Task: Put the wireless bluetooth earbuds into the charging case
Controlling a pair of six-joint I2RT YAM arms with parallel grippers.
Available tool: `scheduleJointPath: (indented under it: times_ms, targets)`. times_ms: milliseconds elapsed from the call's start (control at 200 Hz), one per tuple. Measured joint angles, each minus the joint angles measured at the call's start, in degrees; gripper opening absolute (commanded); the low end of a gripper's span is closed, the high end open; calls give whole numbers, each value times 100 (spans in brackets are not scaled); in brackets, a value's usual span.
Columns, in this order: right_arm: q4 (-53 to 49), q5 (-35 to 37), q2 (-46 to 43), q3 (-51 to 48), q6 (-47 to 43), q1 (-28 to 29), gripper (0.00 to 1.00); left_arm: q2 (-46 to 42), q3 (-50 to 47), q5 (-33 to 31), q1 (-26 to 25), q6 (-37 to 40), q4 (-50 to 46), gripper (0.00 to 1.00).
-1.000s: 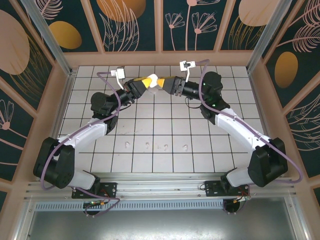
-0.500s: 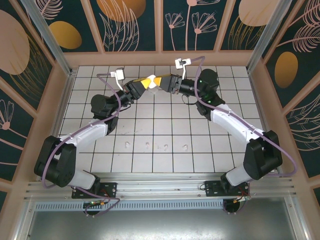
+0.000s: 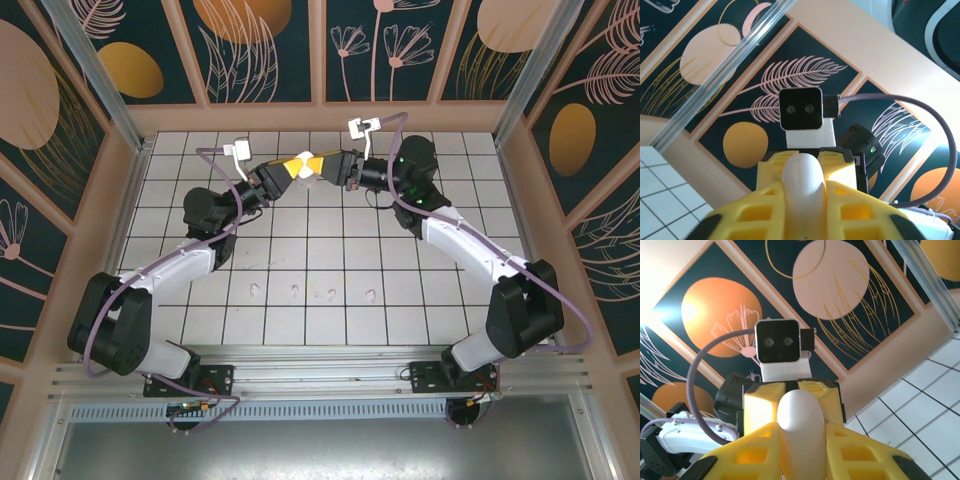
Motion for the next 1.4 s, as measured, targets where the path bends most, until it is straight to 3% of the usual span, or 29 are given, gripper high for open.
scheduleJointPath:
  times_ms: [155,260,380,500,636,881,1166,1306,1401]
  targets:
    - [-914,-24,-2,365,-632,-175,14,-203,59,-57,-4,518,-1123,63]
    - [-1578,-24,-33,570,-1156,-348,13,-398,256,-289,13,1274,-2367,80]
    - [-2761,92,-37,994,-2072,-496,13,-739,570,-973,17,2380,-3886,83]
    - [-4011,358,-31,1530,-3141,-553,12,-1128,645,-1530,33,3432,-4865,83]
    - [-5058,485,35,1945,-4225,-555,11,-1445,636,-1639,44,4625,-5536,82]
    - [-6277,651,129,1985,-5842,-295,10,-2050,389,-588,44,6179,-5919,81]
    - [-6690,719,-243,1606,-6393,289,10,-1810,393,1051,44,6599,-6155,74]
    - [-6690,669,-581,1405,-6393,376,10,-1655,431,1567,44,6542,-6194,64]
    - [-6686,667,-704,1405,-6413,431,10,-1519,505,1777,44,6485,-6207,51]
